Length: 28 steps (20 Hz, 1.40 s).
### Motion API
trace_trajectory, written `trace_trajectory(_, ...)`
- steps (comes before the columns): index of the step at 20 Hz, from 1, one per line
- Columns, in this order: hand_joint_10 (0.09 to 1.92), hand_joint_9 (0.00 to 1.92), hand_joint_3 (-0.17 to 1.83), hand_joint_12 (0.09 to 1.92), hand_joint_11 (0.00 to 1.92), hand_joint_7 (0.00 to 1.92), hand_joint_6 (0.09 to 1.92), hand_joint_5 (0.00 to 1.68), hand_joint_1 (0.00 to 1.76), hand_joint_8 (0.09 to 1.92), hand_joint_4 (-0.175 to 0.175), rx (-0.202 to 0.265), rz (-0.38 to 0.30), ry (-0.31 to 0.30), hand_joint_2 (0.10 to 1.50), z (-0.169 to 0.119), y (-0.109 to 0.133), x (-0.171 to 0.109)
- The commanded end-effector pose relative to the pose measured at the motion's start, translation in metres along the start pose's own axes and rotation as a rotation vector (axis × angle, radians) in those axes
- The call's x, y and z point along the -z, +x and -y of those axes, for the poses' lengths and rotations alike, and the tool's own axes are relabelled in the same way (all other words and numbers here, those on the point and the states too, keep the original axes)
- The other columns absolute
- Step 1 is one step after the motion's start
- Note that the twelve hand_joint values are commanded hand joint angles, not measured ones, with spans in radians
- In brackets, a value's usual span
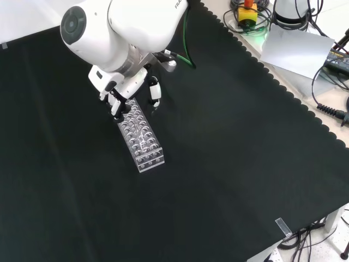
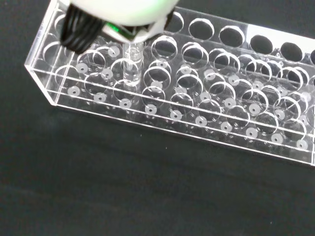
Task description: Pick up the test tube.
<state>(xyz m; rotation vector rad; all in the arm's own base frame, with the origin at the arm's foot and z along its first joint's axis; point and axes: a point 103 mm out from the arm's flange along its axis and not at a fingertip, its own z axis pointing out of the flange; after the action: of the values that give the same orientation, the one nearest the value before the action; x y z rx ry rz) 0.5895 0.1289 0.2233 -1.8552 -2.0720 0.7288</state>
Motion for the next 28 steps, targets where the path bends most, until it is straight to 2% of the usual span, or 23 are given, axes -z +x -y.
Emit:
trace_trajectory(1,0.8,0.75,0.76,1.47,0.39,0.83,0.68,0.52,1.04,0.88,-0.137,-0.005,-0.006,0.034,0.57,-0.011,0.011,-0.009)
trace_trajectory(7,0.8,0.77,0.76,1.46,0.41,0.86,0.7,0.53,1.05,0.89,-0.138,0.016,-0.034,0.034,0.57,-0.012,0.025,-0.014)
trace_trajectory(12,0.79,0.79,0.77,1.45,0.43,0.88,0.71,0.54,1.05,0.88,-0.138,0.027,-0.033,0.052,0.56,-0.012,0.032,-0.016)
trace_trajectory(18,0.79,0.81,0.77,1.44,0.45,0.9,0.72,0.55,1.05,0.88,-0.138,0.039,-0.05,0.053,0.57,-0.008,0.024,-0.022)
trace_trajectory(23,0.73,0.96,0.78,1.4,0.51,1.05,0.74,0.6,1.07,0.85,-0.147,0.036,-0.034,0.045,0.56,-0.014,0.036,-0.023)
trace_trajectory(28,0.7,1.18,0.79,1.32,0.7,1.21,0.73,0.73,1.1,0.77,-0.17,0.031,-0.05,0.022,0.56,-0.018,0.044,-0.023)
